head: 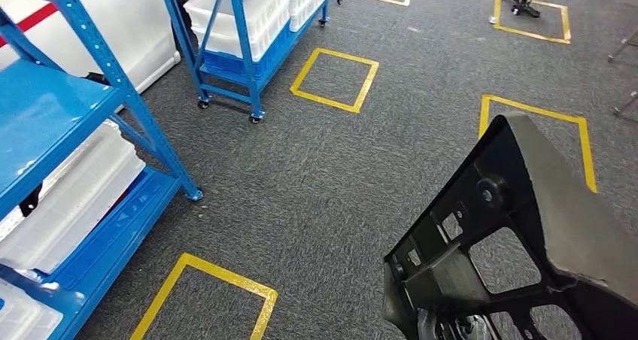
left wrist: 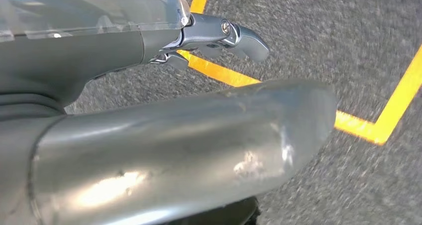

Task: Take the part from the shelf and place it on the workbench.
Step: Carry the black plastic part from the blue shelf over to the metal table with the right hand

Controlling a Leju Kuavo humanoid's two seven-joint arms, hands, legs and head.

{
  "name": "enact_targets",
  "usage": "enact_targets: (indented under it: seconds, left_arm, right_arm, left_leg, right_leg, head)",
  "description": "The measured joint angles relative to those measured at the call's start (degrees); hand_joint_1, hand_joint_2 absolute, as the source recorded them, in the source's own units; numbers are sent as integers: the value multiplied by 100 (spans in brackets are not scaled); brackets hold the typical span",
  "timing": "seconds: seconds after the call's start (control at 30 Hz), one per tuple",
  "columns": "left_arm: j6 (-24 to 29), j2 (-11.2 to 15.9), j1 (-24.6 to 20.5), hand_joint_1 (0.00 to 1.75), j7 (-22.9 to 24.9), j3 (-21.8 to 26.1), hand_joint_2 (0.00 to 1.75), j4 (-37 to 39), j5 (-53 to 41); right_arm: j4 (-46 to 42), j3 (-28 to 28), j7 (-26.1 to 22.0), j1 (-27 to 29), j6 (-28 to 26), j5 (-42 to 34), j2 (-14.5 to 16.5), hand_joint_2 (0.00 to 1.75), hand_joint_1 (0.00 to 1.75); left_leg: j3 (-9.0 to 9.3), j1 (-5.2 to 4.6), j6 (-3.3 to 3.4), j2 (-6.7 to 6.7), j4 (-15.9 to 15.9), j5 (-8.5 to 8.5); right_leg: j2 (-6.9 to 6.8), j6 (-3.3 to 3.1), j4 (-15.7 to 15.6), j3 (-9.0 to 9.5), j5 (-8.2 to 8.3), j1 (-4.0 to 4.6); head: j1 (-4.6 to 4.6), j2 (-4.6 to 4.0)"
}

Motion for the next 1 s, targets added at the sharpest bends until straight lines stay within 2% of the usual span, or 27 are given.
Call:
enact_targets:
  seconds: [0.03,0.07,0.1,0.17,0.2,0.23,0.27,0.33,0.37,0.4,0.47,0.5,0.53,0.57,0.6,0.63,0.7,0.77,0.8,0.83,0.87,0.9,0.97,1.0]
  left_arm:
    - [1,1,6,0,4,2,0,0,-5]
    - [1,1,6,0,7,4,0,0,-9]
    - [2,1,1,0,10,6,0,0,-9]
    - [2,-4,-10,0,12,7,0,0,-10]
    - [1,-6,-12,0,11,8,0,0,-11]
    - [1,-7,-15,0,13,9,0,0,-14]
    - [1,-7,-22,0,14,12,0,0,-16]
    - [-1,-8,-39,0,18,19,0,0,-22]
    - [-2,-9,-47,0,18,22,0,0,-24]
    - [-3,-10,-51,0,17,26,0,0,-26]
    - [-4,-10,-41,0,16,37,0,0,-29]
    - [-4,-10,-29,0,16,44,0,0,-32]
    - [-6,-11,-14,0,17,49,0,0,-37]
    - [-7,-11,-1,0,17,53,0,0,-43]
    - [-8,-12,6,0,17,55,0,0,-50]
    - [-9,-13,7,0,17,56,0,0,-58]
    - [-8,-13,-1,0,13,62,0,0,-74]
    - [-8,-15,-3,0,7,79,0,0,-90]
    - [-8,-16,-2,0,4,87,0,0,-97]
    - [-9,-19,-2,0,1,92,0,0,-104]
    - [-9,-20,-6,0,-4,95,0,0,-111]
    - [-10,-22,-10,0,-9,97,0,0,-117]
    - [-13,-24,-8,0,-15,99,0,0,-123]
    - [-16,-23,0,0,-16,101,0,0,-123]
  right_arm:
    - [6,0,1,2,0,3,0,175,175]
    - [13,0,1,5,0,7,0,175,175]
    - [18,0,1,6,0,10,0,175,175]
    - [24,1,1,4,1,19,0,175,175]
    - [25,1,1,2,0,23,2,175,175]
    - [25,1,1,0,-1,26,4,175,175]
    - [26,0,1,1,-5,28,7,175,175]
    - [24,0,1,16,-22,39,9,175,175]
    - [23,0,1,24,-36,45,10,175,175]
    - [23,1,1,26,-49,50,13,175,175]
    - [23,1,1,24,-66,55,20,175,175]
    - [23,1,1,23,-68,56,22,175,175]
    - [24,1,1,24,-67,57,24,175,175]
    - [25,1,1,26,-67,58,24,175,175]
    - [25,1,1,28,-67,60,24,175,175]
    - [25,1,1,29,-67,64,24,175,175]
    - [25,1,1,30,-67,75,24,175,175]
    - [22,2,1,32,-67,91,24,175,175]
    - [21,3,1,37,-67,99,24,175,175]
    - [20,4,1,46,-67,108,24,175,175]
    - [17,5,1,59,-69,116,24,175,175]
    - [14,4,1,66,-71,125,24,175,175]
    - [7,3,1,67,-75,138,24,175,175]
    - [5,3,1,64,-76,141,24,175,175]
  left_leg:
    - [-5,-8,0,88,3,-4]
    - [-7,-13,-4,174,5,-10]
    - [-4,-15,-12,252,7,-18]
    - [21,-26,-43,379,12,-44]
    - [34,-33,-67,427,16,-59]
    - [47,-38,-95,469,17,-71]
    - [64,-42,-127,513,14,-78]
    - [100,-30,-195,550,10,-99]
    - [100,-19,-227,461,45,-141]
    - [52,-7,-253,319,173,-245]
    - [-197,15,-280,27,742,-581]
    - [-364,17,-285,-26,1105,-746]
    - [-497,19,-288,-38,1386,-831]
    - [-562,21,-290,-41,1505,-808]
    - [-537,27,-290,-49,1418,-675]
    - [-428,36,-288,-85,1147,-467]
    - [-156,68,-280,-356,479,-149]
    - [-47,78,-250,-576,172,-96]
    - [-40,63,-223,-565,145,-102]
    - [-40,60,-177,-486,134,-84]
    - [-31,56,-130,-407,104,-61]
    - [-24,55,-85,-327,74,-35]
    - [-30,41,-29,-160,37,-8]
    - [-34,26,-17,-70,34,-8]
  right_leg:
    - [-34,11,199,-88,-48,-12]
    - [-59,16,182,-64,16,-21]
    - [-94,14,-59,81,169,-26]
    - [-278,-17,-859,546,484,-7]
    - [-363,-39,-1160,711,561,12]
    - [-416,-64,-1324,795,580,36]
    - [-414,-87,-1366,803,563,60]
    - [-297,-142,-1410,800,595,57]
    - [-244,-170,-1439,809,615,42]
    - [-190,-198,-1467,817,635,24]
    - [-85,-236,-1485,820,656,15]
    - [-20,-248,-1482,815,660,21]
    - [51,-255,-1477,814,662,26]
    - [130,-256,-1469,813,662,30]
    - [215,-254,-1456,814,661,29]
    - [299,-246,-1436,814,657,25]
    - [454,-206,-1371,785,637,17]
    - [588,-132,-1322,721,639,10]
    - [659,-89,-1316,685,654,3]
    - [717,-51,-1319,660,670,-15]
    - [680,-23,-1288,626,650,-20]
    - [552,-1,-1171,561,569,-17]
    - [169,29,-604,292,229,1]
    - [43,44,-222,112,40,0]
  head:
    - [-1,-1]
    - [0,-1]
    - [1,0]
    - [-1,0]
    - [-2,1]
    - [-4,0]
    - [-7,1]
    - [-8,0]
    - [-9,1]
    - [-13,1]
    - [-25,1]
    - [-30,0]
    - [-33,1]
    - [-32,0]
    - [-34,0]
    - [-33,0]
    - [-37,0]
    - [-42,1]
    - [-43,1]
    - [-45,1]
    - [-46,0]
    - [-24,1]
    - [23,0]
    - [44,1]
